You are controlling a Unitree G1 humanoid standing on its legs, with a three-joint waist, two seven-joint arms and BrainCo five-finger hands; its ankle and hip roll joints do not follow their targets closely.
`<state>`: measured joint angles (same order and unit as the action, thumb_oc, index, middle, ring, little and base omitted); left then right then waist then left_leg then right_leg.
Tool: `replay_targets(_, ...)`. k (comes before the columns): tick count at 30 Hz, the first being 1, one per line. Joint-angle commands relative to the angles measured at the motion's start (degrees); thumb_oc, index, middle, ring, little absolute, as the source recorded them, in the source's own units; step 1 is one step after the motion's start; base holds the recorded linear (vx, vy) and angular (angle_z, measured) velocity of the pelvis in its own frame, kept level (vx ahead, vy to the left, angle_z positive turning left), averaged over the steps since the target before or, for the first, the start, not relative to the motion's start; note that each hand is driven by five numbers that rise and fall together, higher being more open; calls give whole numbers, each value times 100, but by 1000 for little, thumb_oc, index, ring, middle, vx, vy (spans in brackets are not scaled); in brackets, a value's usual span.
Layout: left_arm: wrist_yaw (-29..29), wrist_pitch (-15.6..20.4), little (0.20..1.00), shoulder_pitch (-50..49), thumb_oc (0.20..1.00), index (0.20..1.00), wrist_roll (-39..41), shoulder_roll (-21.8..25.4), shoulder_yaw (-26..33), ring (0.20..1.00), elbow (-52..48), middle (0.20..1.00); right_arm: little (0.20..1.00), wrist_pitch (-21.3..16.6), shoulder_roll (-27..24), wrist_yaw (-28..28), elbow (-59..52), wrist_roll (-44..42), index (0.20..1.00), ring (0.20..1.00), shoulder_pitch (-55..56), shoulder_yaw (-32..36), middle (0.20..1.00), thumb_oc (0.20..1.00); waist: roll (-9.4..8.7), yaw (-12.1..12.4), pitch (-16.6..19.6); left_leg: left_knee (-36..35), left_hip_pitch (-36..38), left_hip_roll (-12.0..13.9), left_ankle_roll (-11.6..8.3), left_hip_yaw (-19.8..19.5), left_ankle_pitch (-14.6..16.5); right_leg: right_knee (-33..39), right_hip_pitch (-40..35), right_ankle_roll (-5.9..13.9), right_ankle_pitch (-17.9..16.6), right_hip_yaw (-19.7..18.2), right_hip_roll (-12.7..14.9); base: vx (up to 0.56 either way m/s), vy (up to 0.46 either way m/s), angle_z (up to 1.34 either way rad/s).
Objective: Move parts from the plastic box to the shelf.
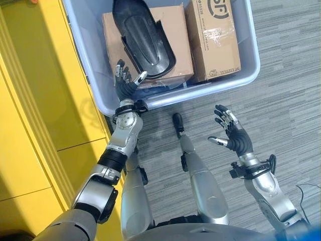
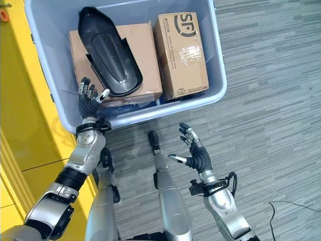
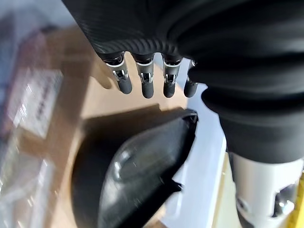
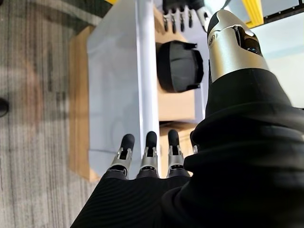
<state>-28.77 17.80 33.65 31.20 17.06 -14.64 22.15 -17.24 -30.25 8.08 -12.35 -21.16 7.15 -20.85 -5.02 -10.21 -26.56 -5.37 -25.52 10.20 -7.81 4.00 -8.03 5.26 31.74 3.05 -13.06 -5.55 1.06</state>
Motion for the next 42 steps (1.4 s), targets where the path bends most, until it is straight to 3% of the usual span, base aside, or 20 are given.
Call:
replay_targets(1,-49,300,1000,365,1000,1000,283,142,181,1000,105,1000,1000,-142,-35,116,-281,50,1000,1000,79,119,1000,1000,-109,-77,95,37,623,199,55,86,429,-565,-317,458,904,-36,434,0,0,0)
replay_targets(11,-123,317,1000,1206,1000,1000,1158,325,491,1000,1318,1000,1000,-96,-132,105,-272,-142,1000,1000,82,0,1000,1000,-182,-172,115,37,640,244,28,103,420,-588,-285,459,911,-28,384,0,0,0)
replay_targets(25,-267,272,1000,1776,1000,1000,1061,607,360,1000,1686,1000,1000,-150,-244,56,-290,-270,1000,1000,126,-4,1000,1000,-221,-186,96,37,562,251,22,43,415,-599,-264,475,933,39,380,0,0,0)
replay_targets(42,-264,-84,1000,2889,1000,1000,1070,895,189,1000,3250,1000,1000,-248,-472,-21,-410,-450,1000,1000,274,49,1000,1000,-333,-281,30,37,375,318,-1,44,391,-615,-48,494,942,27,318,0,0,0)
